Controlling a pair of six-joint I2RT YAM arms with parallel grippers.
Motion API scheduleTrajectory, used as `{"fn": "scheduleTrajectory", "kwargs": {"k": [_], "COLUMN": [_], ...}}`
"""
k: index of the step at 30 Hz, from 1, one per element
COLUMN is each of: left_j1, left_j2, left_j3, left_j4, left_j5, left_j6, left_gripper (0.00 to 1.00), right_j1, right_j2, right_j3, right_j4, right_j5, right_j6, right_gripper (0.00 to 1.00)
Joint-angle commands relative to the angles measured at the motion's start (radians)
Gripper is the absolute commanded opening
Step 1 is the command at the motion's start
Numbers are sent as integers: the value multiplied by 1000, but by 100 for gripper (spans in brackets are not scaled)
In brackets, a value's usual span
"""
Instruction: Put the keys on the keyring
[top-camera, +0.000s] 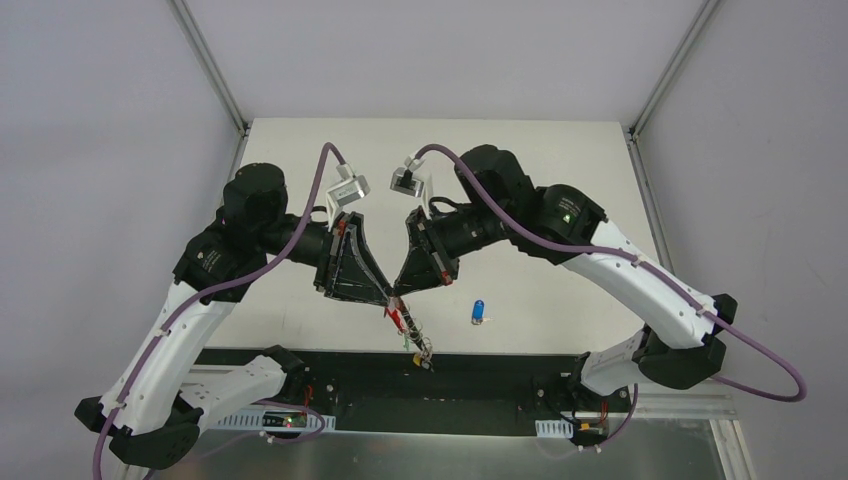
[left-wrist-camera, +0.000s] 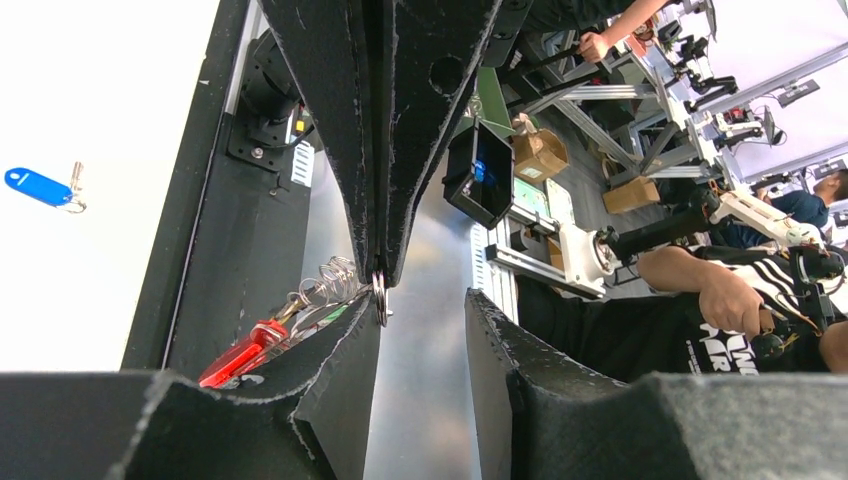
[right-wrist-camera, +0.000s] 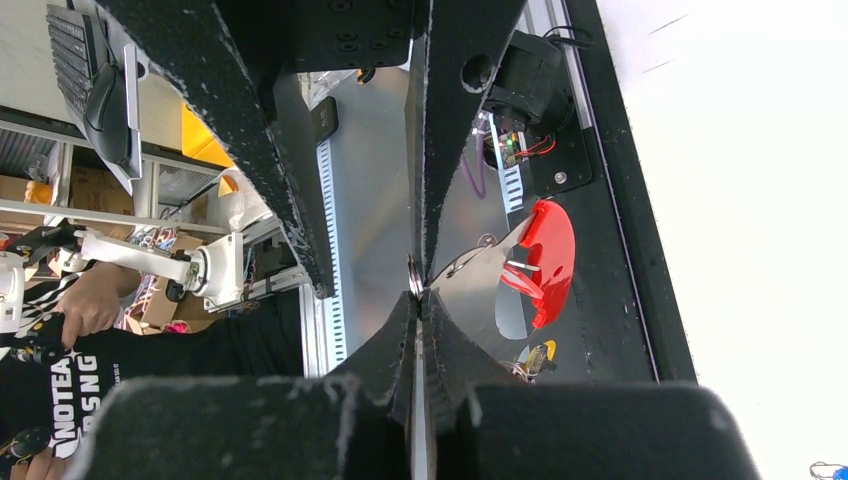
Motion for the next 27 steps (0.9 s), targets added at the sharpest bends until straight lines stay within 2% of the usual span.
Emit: {"fn": "scheduleTrajectory", "kwargs": {"k": [1, 6, 11, 21, 23, 25, 27], "left_j1": [-8, -9, -9, -8, -9, -9, -9], "left_j2": [13, 16, 12, -34, -53, -67, -83], "left_j3": [7, -4, -12, 10, 18, 22, 21], "left_j4": [12, 13, 13, 9, 8, 8, 8], "left_j5": [42, 54, 59, -60, -91, -117, -150], "left_j6": [26, 27, 41, 143, 161, 184, 204], "left_gripper": [35, 26, 0, 0, 0, 0, 0], "right_j1": [9, 9, 9, 15, 15, 15, 15], "right_j2": [13, 17, 18, -21, -49, -82, -125], "right_j3": [60, 75, 82, 42, 17, -7, -33], "right_j4": [88, 85, 80, 84, 95, 113, 134], "right_j5": [-12, -12, -15, -17, -6, 14, 36], "right_j6": [24, 23, 18, -17, -39, -65, -104], "right_gripper": [0, 0, 0, 0, 11, 35, 47]}}
